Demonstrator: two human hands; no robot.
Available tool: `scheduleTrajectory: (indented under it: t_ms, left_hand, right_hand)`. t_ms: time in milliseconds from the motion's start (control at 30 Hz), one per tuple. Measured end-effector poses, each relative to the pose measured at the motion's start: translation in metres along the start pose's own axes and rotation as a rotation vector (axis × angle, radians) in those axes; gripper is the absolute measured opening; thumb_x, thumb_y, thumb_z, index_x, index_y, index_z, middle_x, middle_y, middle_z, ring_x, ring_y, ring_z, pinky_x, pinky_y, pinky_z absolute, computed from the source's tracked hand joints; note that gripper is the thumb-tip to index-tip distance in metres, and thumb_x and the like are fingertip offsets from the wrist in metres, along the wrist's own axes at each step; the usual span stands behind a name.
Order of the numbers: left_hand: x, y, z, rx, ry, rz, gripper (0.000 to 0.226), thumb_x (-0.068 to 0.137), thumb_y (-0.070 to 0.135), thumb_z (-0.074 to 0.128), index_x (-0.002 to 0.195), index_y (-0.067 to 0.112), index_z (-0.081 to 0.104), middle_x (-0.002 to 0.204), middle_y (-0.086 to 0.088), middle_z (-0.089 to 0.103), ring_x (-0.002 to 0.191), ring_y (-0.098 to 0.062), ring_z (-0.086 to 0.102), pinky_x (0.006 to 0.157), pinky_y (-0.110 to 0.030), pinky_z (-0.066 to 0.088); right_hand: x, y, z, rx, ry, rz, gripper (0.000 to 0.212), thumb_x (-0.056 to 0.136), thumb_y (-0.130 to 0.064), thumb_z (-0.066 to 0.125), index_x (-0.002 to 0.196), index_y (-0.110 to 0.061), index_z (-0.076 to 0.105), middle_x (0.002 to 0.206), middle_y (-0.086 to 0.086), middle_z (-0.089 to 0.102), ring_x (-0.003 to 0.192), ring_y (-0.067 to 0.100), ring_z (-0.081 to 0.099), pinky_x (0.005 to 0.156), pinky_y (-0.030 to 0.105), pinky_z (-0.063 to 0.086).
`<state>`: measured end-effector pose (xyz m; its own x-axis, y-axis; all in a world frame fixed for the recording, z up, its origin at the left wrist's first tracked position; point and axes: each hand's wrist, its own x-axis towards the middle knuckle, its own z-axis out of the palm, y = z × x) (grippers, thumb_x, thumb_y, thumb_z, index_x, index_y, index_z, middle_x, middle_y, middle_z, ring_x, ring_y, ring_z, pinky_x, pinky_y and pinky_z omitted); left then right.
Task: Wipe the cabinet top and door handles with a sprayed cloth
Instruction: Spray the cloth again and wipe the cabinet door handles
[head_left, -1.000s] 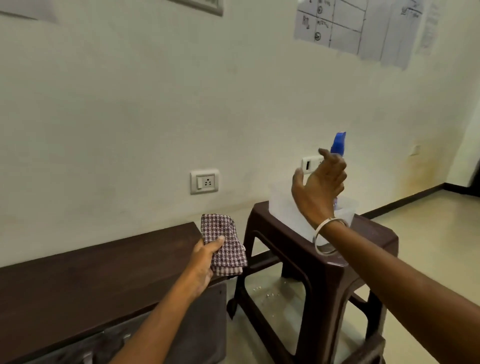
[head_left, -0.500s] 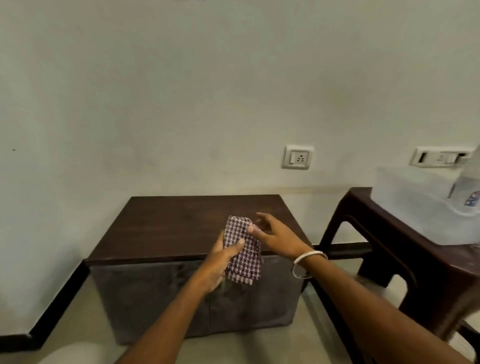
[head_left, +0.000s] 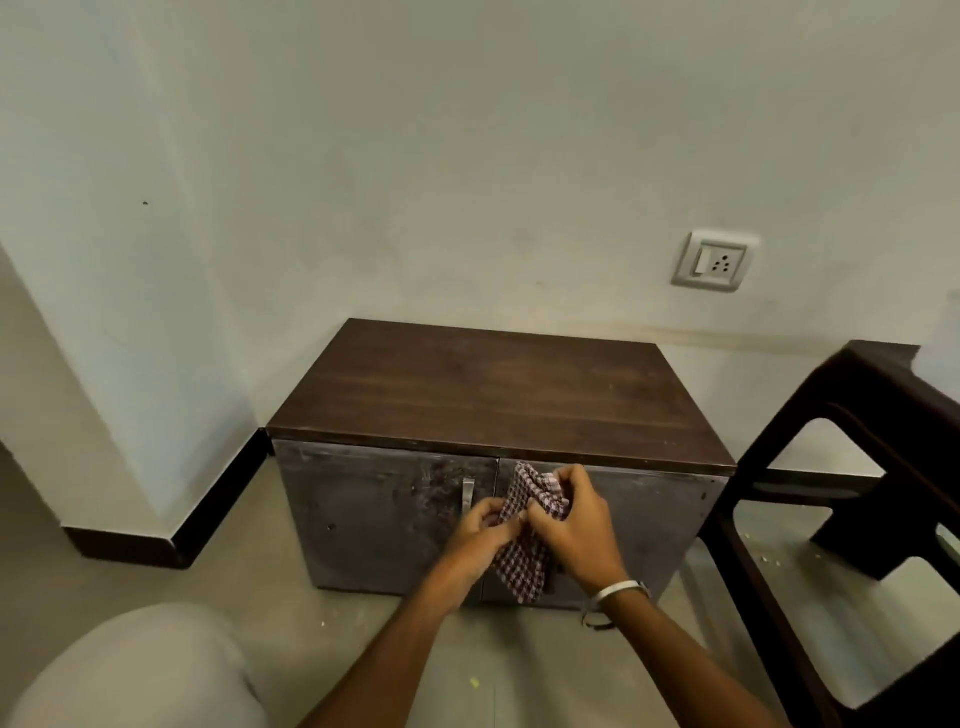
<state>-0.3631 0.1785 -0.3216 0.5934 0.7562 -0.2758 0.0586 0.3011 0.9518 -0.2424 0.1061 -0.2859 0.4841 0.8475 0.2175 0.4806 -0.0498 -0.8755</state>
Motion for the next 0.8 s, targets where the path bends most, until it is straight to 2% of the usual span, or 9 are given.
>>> scheduleTrajectory:
  t_ms: [67, 133, 267, 333, 400, 500, 600, 700, 800]
  left_hand:
    - [0.005, -0.008, 0.003, 0.063, 0.061, 0.008, 0.021, 0.089, 0.02, 0.066, 0.108, 0.026, 0.059, 0.118, -0.003, 0.063, 0.101, -0.014, 0.062, 0.081, -0.028, 0.054]
    - [0.008, -0.011, 0.006, 0.104, 0.101, 0.008, 0.021, 0.091, 0.021, 0.064, 0.11, 0.03, 0.058, 0.121, 0.001, 0.06, 0.103, -0.015, 0.061, 0.087, -0.036, 0.056]
    - [0.007, -0.012, 0.015, 0.045, 0.051, -0.05, 0.015, 0.099, 0.023, 0.049, 0.104, 0.031, 0.062, 0.116, -0.004, 0.066, 0.106, -0.02, 0.063, 0.095, -0.05, 0.052]
    - [0.007, -0.016, 0.015, -0.127, 0.039, -0.11, 0.026, 0.101, 0.038, 0.043, 0.107, 0.029, 0.066, 0.115, -0.005, 0.069, 0.107, -0.023, 0.064, 0.092, -0.051, 0.052]
    - [0.008, -0.021, 0.013, -0.29, 0.045, -0.17, 0.045, 0.097, 0.054, 0.039, 0.107, 0.023, 0.07, 0.109, -0.006, 0.072, 0.102, -0.024, 0.067, 0.08, -0.045, 0.056]
    - [0.013, -0.022, 0.011, -0.322, 0.029, -0.155, 0.055, 0.093, 0.062, 0.039, 0.104, 0.021, 0.074, 0.104, -0.007, 0.075, 0.098, -0.021, 0.07, 0.075, -0.039, 0.056]
    - [0.021, -0.021, 0.017, -0.249, 0.145, -0.134, 0.046, 0.093, 0.051, 0.051, 0.115, 0.015, 0.068, 0.101, -0.008, 0.075, 0.093, -0.02, 0.071, 0.067, -0.031, 0.055]
    - [0.032, -0.025, 0.021, -0.29, 0.304, -0.171, 0.05, 0.09, 0.044, 0.061, 0.126, 0.009, 0.058, 0.109, -0.012, 0.071, 0.097, -0.026, 0.068, 0.073, -0.034, 0.056]
    - [0.038, -0.026, 0.022, -0.3, 0.341, -0.155, 0.053, 0.089, 0.042, 0.064, 0.128, 0.009, 0.053, 0.113, -0.013, 0.068, 0.098, -0.027, 0.067, 0.073, -0.034, 0.056]
  right_hand:
    - [-0.008, 0.01, 0.007, -0.094, 0.043, -0.07, 0.027, 0.077, -0.017, 0.071, 0.089, -0.021, 0.048, 0.082, -0.003, 0.059, 0.074, 0.012, 0.058, 0.062, 0.027, 0.051]
    - [-0.014, 0.016, 0.015, -0.181, 0.106, -0.087, 0.029, 0.078, -0.019, 0.072, 0.091, -0.024, 0.047, 0.085, -0.009, 0.056, 0.076, 0.004, 0.056, 0.061, 0.02, 0.048]
    - [-0.013, 0.022, 0.03, -0.201, 0.193, -0.085, 0.026, 0.082, -0.02, 0.07, 0.097, -0.022, 0.049, 0.092, -0.009, 0.051, 0.082, -0.001, 0.053, 0.063, 0.015, 0.046]
    - [-0.011, 0.024, 0.038, -0.169, 0.196, -0.121, 0.023, 0.086, -0.023, 0.068, 0.1, -0.02, 0.05, 0.095, -0.008, 0.049, 0.087, -0.004, 0.051, 0.071, 0.009, 0.044]
    - [-0.01, 0.029, 0.045, -0.134, 0.192, -0.148, 0.022, 0.088, -0.027, 0.066, 0.103, -0.02, 0.052, 0.098, -0.009, 0.047, 0.093, -0.003, 0.051, 0.076, 0.007, 0.041]
    - [-0.01, 0.038, 0.052, -0.095, 0.134, -0.192, 0.013, 0.094, -0.023, 0.058, 0.106, -0.019, 0.059, 0.099, -0.007, 0.053, 0.093, -0.002, 0.053, 0.077, 0.008, 0.041]
    - [-0.007, 0.041, 0.054, -0.069, 0.156, -0.199, 0.016, 0.094, -0.009, 0.054, 0.104, -0.019, 0.062, 0.097, -0.007, 0.06, 0.092, -0.002, 0.056, 0.079, 0.008, 0.042]
    - [0.001, 0.048, 0.056, -0.149, 0.305, -0.058, 0.015, 0.092, -0.015, 0.059, 0.106, -0.019, 0.058, 0.104, -0.006, 0.055, 0.095, 0.003, 0.053, 0.086, 0.02, 0.045]
    - [0.013, 0.058, 0.055, -0.167, 0.253, 0.11, 0.019, 0.092, -0.027, 0.06, 0.109, -0.017, 0.059, 0.108, -0.003, 0.059, 0.102, 0.012, 0.055, 0.091, 0.033, 0.047]
